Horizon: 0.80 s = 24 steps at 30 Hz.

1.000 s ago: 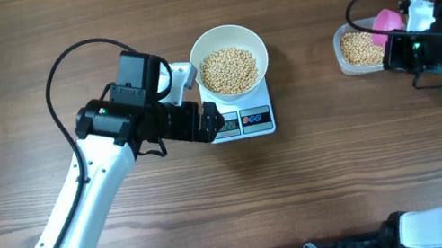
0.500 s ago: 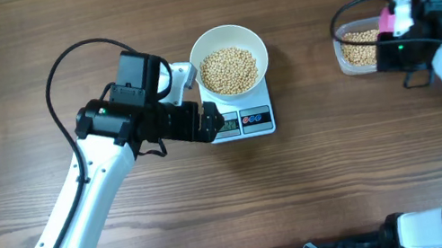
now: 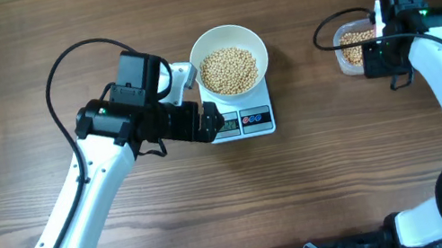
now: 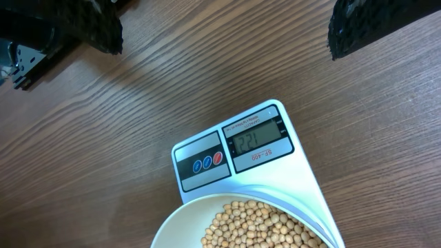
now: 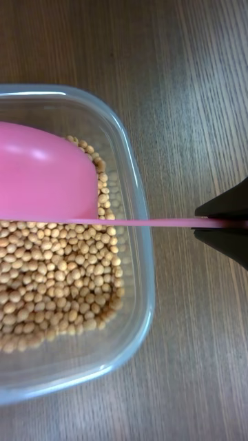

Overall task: Scoop item into bowl and weigh 150g on scale
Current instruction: 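Drag the scoop through the soybeans in the tub and lift it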

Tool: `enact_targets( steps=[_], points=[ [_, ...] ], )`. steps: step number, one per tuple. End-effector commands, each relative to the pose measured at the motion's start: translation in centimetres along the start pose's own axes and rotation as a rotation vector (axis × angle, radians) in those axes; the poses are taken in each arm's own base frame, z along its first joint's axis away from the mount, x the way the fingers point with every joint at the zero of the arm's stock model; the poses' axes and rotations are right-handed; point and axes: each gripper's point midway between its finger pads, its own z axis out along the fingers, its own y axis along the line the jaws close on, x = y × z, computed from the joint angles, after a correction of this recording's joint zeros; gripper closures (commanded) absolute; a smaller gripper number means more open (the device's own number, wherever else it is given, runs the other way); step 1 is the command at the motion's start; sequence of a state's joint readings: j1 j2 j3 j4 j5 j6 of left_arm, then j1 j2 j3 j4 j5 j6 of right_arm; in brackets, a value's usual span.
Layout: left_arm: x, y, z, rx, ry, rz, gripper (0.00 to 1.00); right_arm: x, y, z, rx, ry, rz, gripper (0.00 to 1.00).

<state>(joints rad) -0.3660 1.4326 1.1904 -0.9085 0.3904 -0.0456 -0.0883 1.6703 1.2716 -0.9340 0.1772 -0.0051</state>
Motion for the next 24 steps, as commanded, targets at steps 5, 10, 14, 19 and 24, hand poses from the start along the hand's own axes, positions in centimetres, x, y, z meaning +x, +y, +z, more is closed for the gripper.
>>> enact_targets(
  steps=[5, 10, 14, 19, 24],
  points=[
    [-0.2, -0.2, 0.0, 0.009, -0.002, 0.016, 0.00, 0.5, -0.2, 2.2, 0.032, 0.056, 0.003, 0.96],
    [-0.2, -0.2, 0.0, 0.010, -0.002, 0.016, 0.00, 0.6, 0.8, 2.4, -0.021, 0.064, 0.002, 0.96],
    [-0.2, -0.2, 0.0, 0.010, -0.002, 0.016, 0.00, 0.6, 1.3, 2.4, -0.049, 0.064, 0.003, 0.96],
    [-0.2, -0.2, 0.0, 0.010, -0.002, 0.016, 0.00, 1.0, 2.4, 2.3, -0.112, 0.081, 0.002, 0.96],
    [-0.2, -0.2, 0.0, 0.010, -0.002, 0.016, 0.00, 1.1, 3.3, 2.2, -0.166, 0.087, -0.003, 0.96]
  ],
)
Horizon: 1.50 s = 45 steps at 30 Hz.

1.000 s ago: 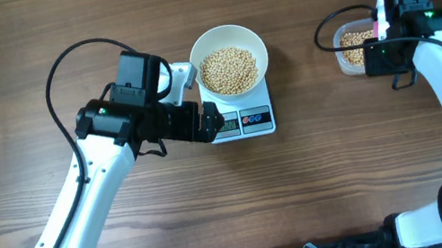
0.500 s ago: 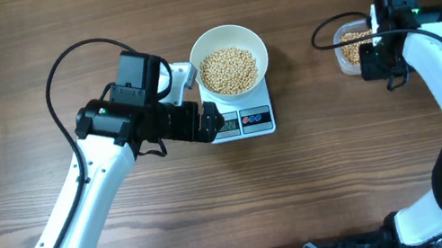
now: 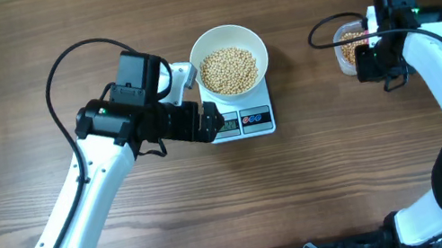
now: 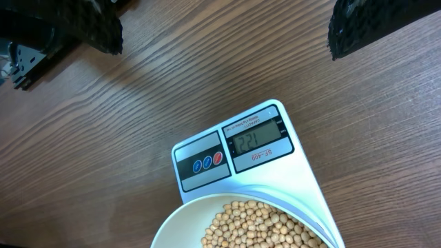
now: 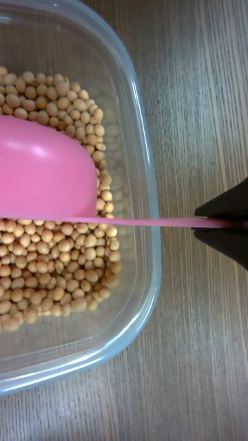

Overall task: Scoop item into bowl and weigh 150g on scale
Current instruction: 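Drag the scoop through the soybeans in the tub and lift it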

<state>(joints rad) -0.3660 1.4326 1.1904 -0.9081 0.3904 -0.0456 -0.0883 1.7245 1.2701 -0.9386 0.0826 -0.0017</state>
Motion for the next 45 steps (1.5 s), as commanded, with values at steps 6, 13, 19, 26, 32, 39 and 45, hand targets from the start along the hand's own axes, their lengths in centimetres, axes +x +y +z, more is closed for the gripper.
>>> enact_targets(
  steps=[6, 13, 19, 26, 32, 39, 45],
  points=[
    [-0.2, -0.2, 0.0, 0.010, -0.001, 0.016, 0.00, 0.7, 2.4, 0.5, -0.136, 0.038, -0.004, 0.96],
    [-0.2, -0.2, 0.0, 0.010, -0.001, 0.016, 0.00, 0.9, 3.8, 0.3, -0.223, 0.045, -0.014, 0.96],
    [-0.2, -0.2, 0.0, 0.009, -0.001, 0.016, 0.00, 1.2, 4.9, -0.1, -0.293, 0.063, 0.022, 0.96],
    [-0.2, -0.2, 0.0, 0.010, -0.001, 0.016, 0.00, 1.3, 4.2, -0.1, -0.325, 0.083, 0.142, 0.96],
    [-0.2, -0.2, 0.0, 0.010, -0.001, 0.016, 0.00, 0.5, 5.6, -1.9, -0.582, 0.070, 0.232, 0.96],
    [-0.2, -0.2, 0.0, 0.010, -0.001, 0.016, 0.00, -0.1, 5.9, -3.1, -0.710, 0.055, 0.277, 0.96],
    [-0.2, -0.2, 0.0, 0.010, -0.001, 0.016, 0.00, -0.2, 5.5, -3.2, -0.726, 0.058, 0.316, 0.96]
  ],
)
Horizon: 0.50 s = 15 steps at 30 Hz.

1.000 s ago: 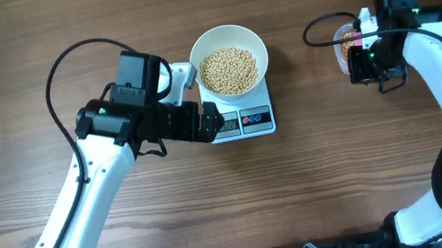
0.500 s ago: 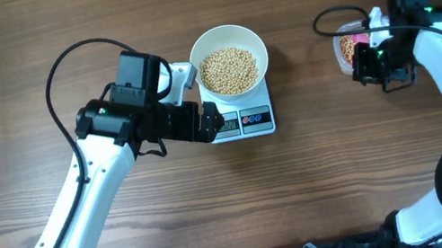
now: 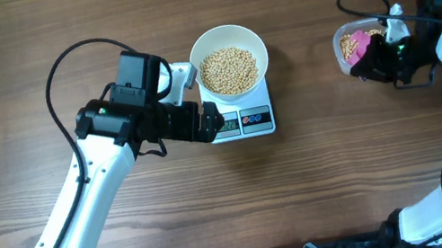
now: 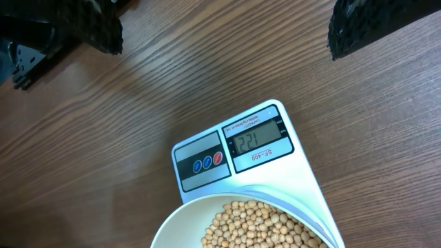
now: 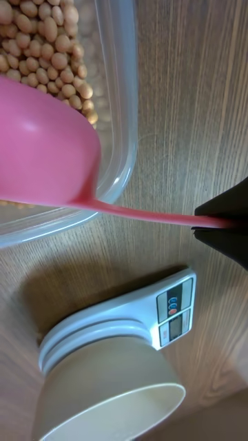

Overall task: Scoop item into bowl and weigh 150g on scale
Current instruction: 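Drag the scoop through the soybeans in the tub and lift it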

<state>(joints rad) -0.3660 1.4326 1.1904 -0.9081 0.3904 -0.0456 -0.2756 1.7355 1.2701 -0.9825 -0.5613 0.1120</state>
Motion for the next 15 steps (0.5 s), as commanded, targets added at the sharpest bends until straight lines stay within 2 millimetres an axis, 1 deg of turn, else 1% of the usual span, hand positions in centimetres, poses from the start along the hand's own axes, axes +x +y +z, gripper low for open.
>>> enact_targets(
  steps=[1, 8, 12, 14, 15],
  points=[
    [-0.2, -0.2, 0.0, 0.010, -0.001, 0.016, 0.00, 0.4, 1.8, 0.0, -0.125, 0.025, 0.023, 0.96],
    [-0.2, -0.2, 0.0, 0.009, -0.001, 0.016, 0.00, -0.2, 0.6, -1.0, -0.146, 0.000, 0.087, 0.96],
    [-0.2, -0.2, 0.0, 0.010, -0.001, 0.016, 0.00, -0.6, 0.4, -2.0, -0.210, -0.019, 0.108, 0.96],
    [-0.2, -0.2, 0.0, 0.010, -0.001, 0.016, 0.00, -0.6, -0.3, -2.4, -0.213, -0.029, 0.109, 0.96],
    [-0.2, -0.2, 0.0, 0.010, -0.001, 0.016, 0.00, -0.6, -1.1, -2.9, -0.211, -0.036, 0.120, 0.95]
  ],
)
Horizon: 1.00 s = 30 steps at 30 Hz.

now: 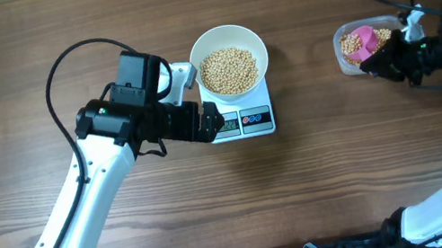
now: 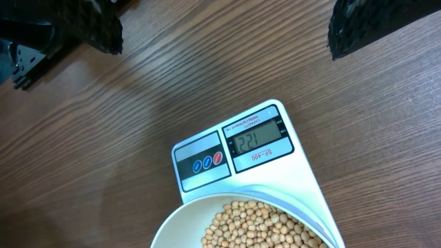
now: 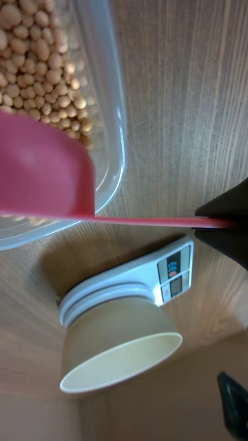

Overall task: Scoop item into bowl and weigh 150g on scale
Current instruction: 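Drag the scoop through the soybeans in the tub and lift it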

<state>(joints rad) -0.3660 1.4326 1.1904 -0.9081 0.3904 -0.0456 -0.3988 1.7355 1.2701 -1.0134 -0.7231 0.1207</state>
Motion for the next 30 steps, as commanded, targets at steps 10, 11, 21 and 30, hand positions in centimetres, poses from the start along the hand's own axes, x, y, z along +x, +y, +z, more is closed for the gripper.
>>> enact_targets(
  steps=[10, 11, 21, 30],
  points=[
    [-0.2, -0.2, 0.0, 0.010, -0.001, 0.016, 0.00, 0.2, -2.4, -3.6, -0.122, -0.037, -0.003, 0.96],
    [-0.2, -0.2, 0.0, 0.009, -0.001, 0.016, 0.00, 0.2, -2.6, -3.9, -0.128, -0.039, 0.004, 0.96],
    [-0.2, -0.2, 0.0, 0.010, -0.001, 0.016, 0.00, 1.4, -1.5, -5.1, -0.239, -0.026, -0.011, 0.96],
    [-0.2, -0.2, 0.0, 0.009, -0.001, 0.016, 0.00, 1.9, 1.2, -6.0, -0.393, -0.047, -0.098, 0.96]
  ],
)
